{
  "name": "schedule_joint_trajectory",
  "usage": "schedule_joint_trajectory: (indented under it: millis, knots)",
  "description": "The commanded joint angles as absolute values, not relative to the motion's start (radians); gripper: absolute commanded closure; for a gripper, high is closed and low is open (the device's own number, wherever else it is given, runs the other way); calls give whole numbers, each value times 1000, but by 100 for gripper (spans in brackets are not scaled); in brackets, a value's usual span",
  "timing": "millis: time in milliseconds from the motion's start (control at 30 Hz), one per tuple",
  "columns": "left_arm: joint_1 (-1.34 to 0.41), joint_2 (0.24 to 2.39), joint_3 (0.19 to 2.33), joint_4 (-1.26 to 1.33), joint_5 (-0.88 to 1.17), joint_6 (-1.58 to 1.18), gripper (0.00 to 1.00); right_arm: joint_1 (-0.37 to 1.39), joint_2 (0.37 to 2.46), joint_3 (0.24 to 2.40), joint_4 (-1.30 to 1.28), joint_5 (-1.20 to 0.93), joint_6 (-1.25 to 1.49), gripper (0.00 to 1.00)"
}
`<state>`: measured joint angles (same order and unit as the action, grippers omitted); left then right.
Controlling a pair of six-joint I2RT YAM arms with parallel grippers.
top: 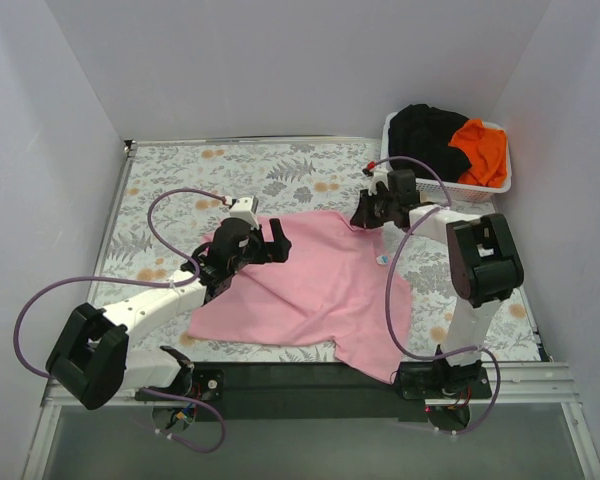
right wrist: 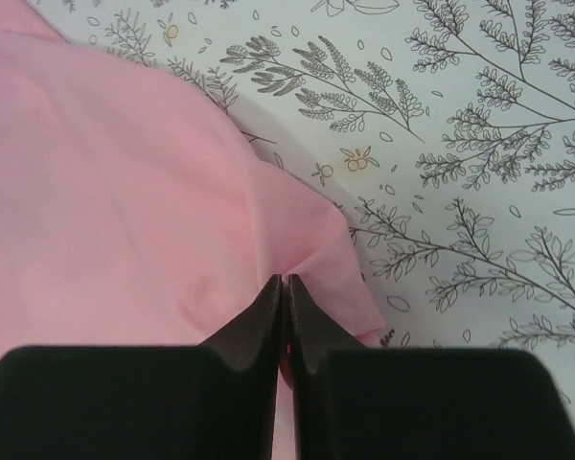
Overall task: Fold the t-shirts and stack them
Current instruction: Flatten the tshirt out
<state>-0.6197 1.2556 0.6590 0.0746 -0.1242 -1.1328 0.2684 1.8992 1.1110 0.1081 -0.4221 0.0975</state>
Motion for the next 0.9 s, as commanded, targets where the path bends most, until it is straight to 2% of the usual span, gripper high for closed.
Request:
schedule_joint_trajectory:
  millis: [0,500,867]
  knots:
    - [-624,1209,641,71,-152,-1121,2,265,1774,1062,179,-405,94,99]
    - [-624,1227,632,101,-143,-1138,2,317,1550,804,245,-422,138,99]
    - [-624,1285,635,146,-152,-1149,2,524,1341,528,249,-275,202,99]
